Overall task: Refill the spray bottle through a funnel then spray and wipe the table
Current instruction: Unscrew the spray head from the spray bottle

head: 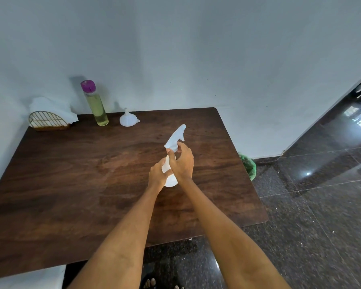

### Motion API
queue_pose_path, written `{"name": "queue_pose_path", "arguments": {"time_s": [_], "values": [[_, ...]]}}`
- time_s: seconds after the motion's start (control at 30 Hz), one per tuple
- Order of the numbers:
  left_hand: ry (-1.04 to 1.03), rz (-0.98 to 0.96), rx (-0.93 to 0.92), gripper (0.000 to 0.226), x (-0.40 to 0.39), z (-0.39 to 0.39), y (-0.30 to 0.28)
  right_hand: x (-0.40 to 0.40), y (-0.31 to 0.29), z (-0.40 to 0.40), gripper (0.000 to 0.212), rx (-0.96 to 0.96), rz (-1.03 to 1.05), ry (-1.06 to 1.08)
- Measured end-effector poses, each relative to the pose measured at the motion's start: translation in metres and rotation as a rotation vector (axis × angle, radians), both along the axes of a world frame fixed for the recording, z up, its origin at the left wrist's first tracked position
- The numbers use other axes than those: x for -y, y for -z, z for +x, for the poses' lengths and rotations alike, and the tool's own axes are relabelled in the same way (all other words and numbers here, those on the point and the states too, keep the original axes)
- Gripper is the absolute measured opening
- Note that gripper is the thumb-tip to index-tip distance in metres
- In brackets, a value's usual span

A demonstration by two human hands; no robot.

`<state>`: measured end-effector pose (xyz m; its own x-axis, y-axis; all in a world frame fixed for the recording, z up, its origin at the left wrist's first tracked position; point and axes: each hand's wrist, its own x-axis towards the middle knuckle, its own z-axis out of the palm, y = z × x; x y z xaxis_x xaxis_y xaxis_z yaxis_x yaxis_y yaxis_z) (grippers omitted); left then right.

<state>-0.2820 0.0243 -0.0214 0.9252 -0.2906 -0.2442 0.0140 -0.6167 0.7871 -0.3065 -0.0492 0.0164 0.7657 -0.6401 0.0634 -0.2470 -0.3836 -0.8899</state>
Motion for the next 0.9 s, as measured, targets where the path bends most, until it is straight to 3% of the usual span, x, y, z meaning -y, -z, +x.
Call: {"name": "queue_pose_path", "arguments": {"time_s": [0.17, 0.43, 0.9], "values": [[0.046, 0.123, -0.005, 0.061, -0.001, 0.005, -0.005, 0.009, -0.027, 0.014, 0.032, 0.198, 0.089, 0.037], [0.053, 0.172, 0.001, 0.057, 0.001, 0.005, -0.009, 0.038, -0.086, 0.029, 0.004, 0.352, 0.065, 0.017], [0.066, 0.175, 0.002, 0.060, 0.000, 0.004, -0.009, 0.064, -0.136, 0.026, 0.001, 0.562, 0.143, 0.138]]}}
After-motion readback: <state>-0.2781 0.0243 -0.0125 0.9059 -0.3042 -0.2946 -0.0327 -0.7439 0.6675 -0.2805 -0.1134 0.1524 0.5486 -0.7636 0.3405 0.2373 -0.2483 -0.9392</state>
